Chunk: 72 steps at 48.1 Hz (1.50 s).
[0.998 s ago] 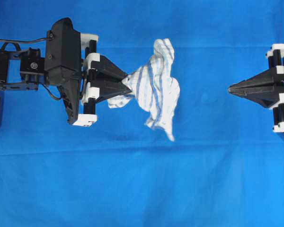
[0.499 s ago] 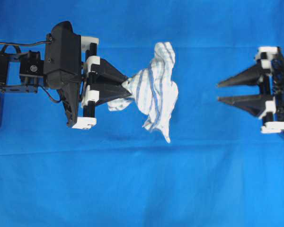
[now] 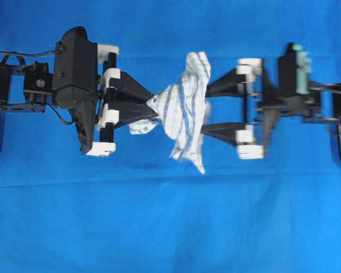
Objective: Hand over the towel.
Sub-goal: 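Move the right gripper to the towel and grasp it beside the left gripper, then open the left gripper and retract it, leaving the towel in the right gripper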
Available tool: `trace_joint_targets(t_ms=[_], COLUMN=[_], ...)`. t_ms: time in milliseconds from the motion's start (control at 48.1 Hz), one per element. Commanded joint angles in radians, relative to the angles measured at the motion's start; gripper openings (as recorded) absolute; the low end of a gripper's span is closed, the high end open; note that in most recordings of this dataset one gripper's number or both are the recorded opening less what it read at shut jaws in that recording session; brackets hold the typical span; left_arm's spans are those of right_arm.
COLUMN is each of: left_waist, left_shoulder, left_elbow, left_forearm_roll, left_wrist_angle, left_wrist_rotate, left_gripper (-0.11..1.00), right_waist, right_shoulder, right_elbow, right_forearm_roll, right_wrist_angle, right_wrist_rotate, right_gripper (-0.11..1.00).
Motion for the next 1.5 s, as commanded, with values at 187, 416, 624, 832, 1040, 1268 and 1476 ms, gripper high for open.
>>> trace_joint_targets(t_ms=[187,416,624,832,1040,1268,1476], left_waist=[-0.003,-0.005,-0.006,-0.005,-0.005,-0.005,0.003], left_shoulder=[-0.014,-0.015,-0.008,-0.008,-0.008,-0.017,-0.063], left_elbow=[-0.012,-0.009,-0.015,-0.015,-0.015,-0.005,0.040], left_forearm_roll=[0.002,0.002,0.002,0.002,0.002,0.002,0.002], left_wrist_angle=[-0.012,-0.011,-0.012,-0.012,-0.014,-0.028,-0.048], left_wrist_rotate=[0.002,0.002,-0.003,-0.003,-0.002,-0.006,-0.008], left_gripper=[0.08,0.08,0.08,0.08,0.09,0.22,0.83], right_waist=[-0.002,-0.002,-0.002,0.000,-0.002,0.000,0.000], right_shoulder=[0.137,0.150,0.150,0.140,0.126,0.084,-0.003], right_elbow=[-0.166,-0.181,-0.183,-0.178,-0.169,-0.137,-0.060], right_forearm_roll=[0.002,0.002,0.000,-0.003,-0.003,-0.003,-0.003], right_wrist_angle=[0.003,0.011,0.011,0.012,0.012,0.012,0.012], right_wrist_rotate=[0.003,0.002,-0.005,-0.009,-0.009,-0.008,-0.006], right_gripper=[0.73,0.73,0.44,0.03,0.03,0.03,0.03])
